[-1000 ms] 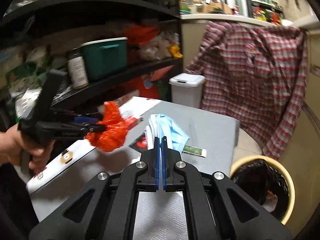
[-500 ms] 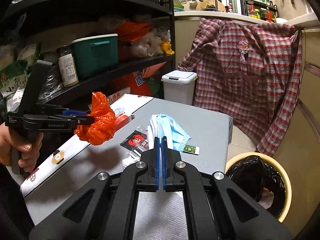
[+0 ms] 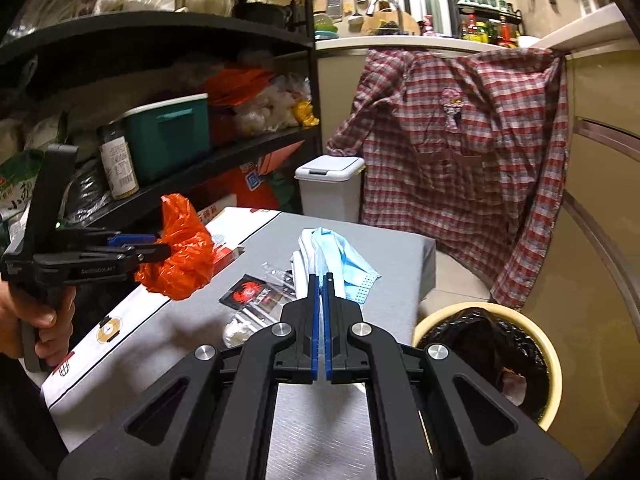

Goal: Collect trash
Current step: 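Carry the bag and mask with both grippers over the black-lined bucket, then open both grippers to drop the bag and mask into the bucket, then move both grippers back to the table toward the red ointment box and clear packaging, then grasp the red ointment box with the left gripper while the right gripper grasps the clear plastic packaging, then lift and carry the box and clear packaging with both grippers over the bucket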

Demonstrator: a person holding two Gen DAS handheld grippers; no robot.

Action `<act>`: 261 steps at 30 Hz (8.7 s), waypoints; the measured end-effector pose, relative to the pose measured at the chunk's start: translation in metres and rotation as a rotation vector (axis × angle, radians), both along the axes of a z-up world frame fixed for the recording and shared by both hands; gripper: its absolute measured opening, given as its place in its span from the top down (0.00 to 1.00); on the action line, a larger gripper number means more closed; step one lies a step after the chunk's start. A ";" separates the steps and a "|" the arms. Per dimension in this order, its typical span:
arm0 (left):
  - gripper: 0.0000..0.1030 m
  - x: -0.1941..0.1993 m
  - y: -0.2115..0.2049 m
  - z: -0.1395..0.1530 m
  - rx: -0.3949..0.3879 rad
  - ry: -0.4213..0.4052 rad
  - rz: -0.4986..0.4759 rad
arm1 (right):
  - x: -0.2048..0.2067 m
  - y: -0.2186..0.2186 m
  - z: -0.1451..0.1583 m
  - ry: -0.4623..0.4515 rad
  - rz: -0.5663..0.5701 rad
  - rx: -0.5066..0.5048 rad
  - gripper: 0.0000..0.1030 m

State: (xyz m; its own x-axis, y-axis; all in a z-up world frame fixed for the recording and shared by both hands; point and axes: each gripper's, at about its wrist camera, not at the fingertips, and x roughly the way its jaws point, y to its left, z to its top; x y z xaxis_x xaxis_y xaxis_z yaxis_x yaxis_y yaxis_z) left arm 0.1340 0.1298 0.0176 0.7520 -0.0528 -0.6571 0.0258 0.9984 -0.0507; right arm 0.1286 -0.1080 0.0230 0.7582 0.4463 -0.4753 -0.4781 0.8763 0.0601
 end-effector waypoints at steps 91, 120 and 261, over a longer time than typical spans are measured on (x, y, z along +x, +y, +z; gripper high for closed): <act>0.51 0.083 -0.230 0.021 -0.027 -0.056 -0.183 | 0.063 -0.178 0.004 0.069 -0.453 0.105 0.72; 0.52 0.027 0.005 0.028 0.052 -0.068 0.060 | 0.042 -0.054 0.001 0.073 -0.241 0.130 0.75; 0.67 0.034 -0.184 0.017 0.014 -0.011 -0.076 | 0.044 -0.166 0.006 0.095 -0.403 0.043 0.99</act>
